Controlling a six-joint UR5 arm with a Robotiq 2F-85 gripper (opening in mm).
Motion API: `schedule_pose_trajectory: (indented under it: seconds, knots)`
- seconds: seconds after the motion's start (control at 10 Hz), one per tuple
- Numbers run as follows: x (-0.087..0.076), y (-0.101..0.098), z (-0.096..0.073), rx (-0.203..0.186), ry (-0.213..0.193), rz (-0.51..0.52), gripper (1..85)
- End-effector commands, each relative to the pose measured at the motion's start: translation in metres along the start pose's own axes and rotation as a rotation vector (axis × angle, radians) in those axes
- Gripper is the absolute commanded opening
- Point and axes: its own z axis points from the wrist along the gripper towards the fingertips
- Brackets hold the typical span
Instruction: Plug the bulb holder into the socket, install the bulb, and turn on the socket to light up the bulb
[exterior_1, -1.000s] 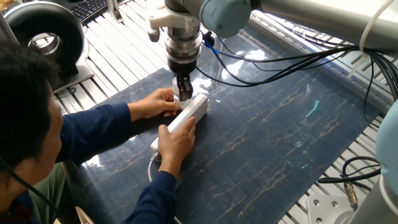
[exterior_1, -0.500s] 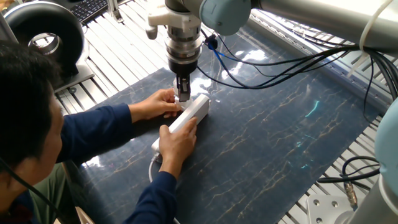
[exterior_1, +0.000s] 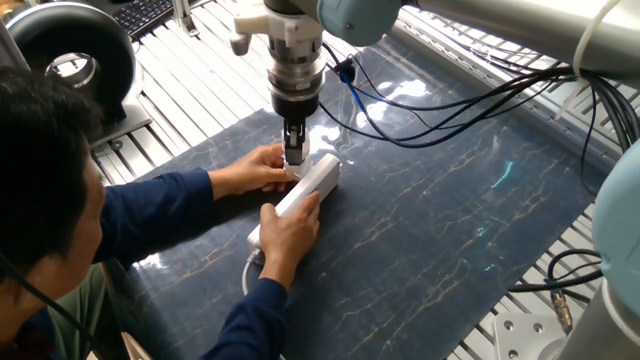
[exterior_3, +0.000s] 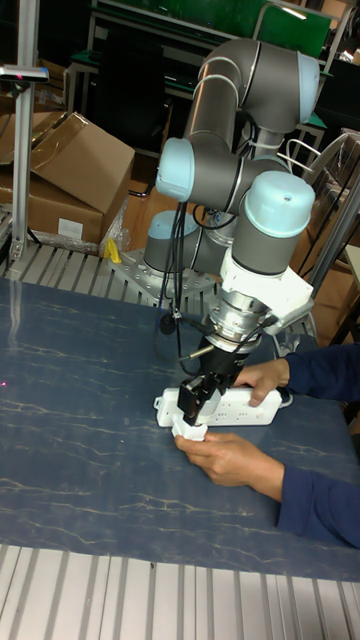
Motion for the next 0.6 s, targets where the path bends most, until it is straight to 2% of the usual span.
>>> schedule_pose_trajectory:
  seconds: [0.0,0.4,0.5]
  knots:
    - [0.0004,0.0099,-0.0009,-0.046,-0.001,0.133,1.0]
    - [0.0034,0.0155,0.0,-0.081,0.012,0.29,1.0]
    - [0.0035,0.018,-0.0019,-0.099,0.013,0.333,1.0]
